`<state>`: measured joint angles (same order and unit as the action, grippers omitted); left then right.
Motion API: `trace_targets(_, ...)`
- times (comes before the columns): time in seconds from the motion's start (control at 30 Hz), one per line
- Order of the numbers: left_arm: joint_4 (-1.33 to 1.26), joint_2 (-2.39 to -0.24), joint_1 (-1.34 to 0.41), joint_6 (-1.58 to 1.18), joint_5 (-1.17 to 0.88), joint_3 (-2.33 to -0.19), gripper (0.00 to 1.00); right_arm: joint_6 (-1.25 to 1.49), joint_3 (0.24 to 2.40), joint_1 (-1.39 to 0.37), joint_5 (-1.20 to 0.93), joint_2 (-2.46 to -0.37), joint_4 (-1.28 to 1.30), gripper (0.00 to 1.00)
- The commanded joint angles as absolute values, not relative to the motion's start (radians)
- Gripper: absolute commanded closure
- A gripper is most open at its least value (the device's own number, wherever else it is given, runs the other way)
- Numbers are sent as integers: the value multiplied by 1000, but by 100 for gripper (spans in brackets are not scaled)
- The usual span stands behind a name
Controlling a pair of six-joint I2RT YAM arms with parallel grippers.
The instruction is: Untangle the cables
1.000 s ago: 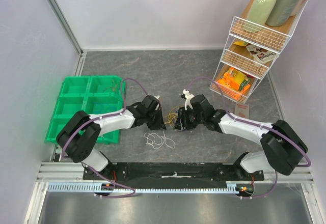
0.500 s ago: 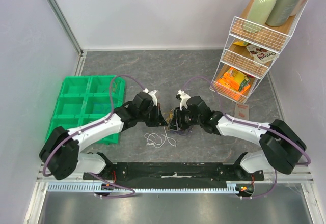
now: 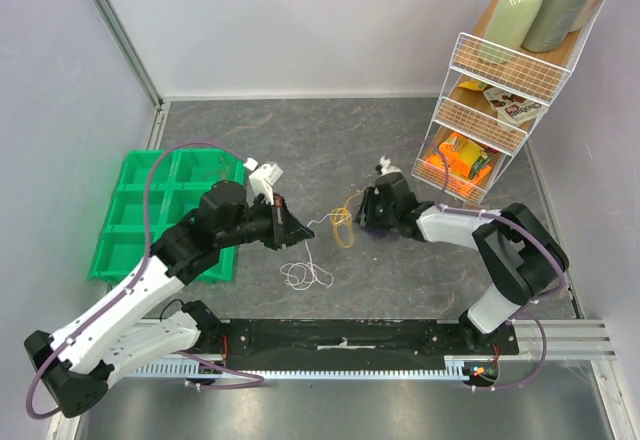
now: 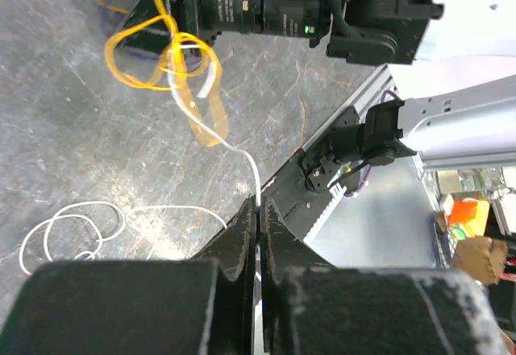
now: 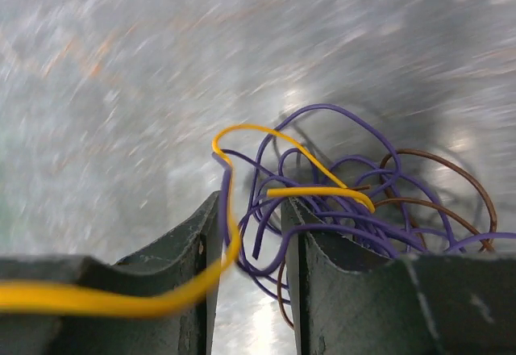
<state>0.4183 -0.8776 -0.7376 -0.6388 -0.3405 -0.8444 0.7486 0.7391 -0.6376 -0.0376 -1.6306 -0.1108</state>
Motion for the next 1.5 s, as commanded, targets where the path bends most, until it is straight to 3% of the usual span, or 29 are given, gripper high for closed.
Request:
trace_targets(0.0, 560, -805, -739, -577, -250, -910, 98, 683, 798, -534, 58, -1631, -42, 57)
trace_targets(0.2, 601, -784, -739, -578, -215, -948, 98, 603, 831, -529, 127, -1595, 47, 55)
trace_targets(0.67, 821, -601, -739, -540, 149, -1164, 98, 634, 818, -440, 68, -1629, 66, 52)
trace_targets(0.87, 720, -662, -739, -543, 5, -1140, 98, 467, 838, -481, -109, -1599, 63, 46)
trace_targets(1.07, 660, -721, -739, -459, -155, -1111, 98, 332, 796, -618, -236, -1361, 8, 21)
trace_targets(1.37, 618, -727, -738, -431, -225, -1054, 99, 242, 741, -672, -439, -1313, -251, 18)
trace_targets(1.47, 601, -732, -739, -437, -236, -1043, 98, 279, 733, -673, -347, -1324, -233, 19)
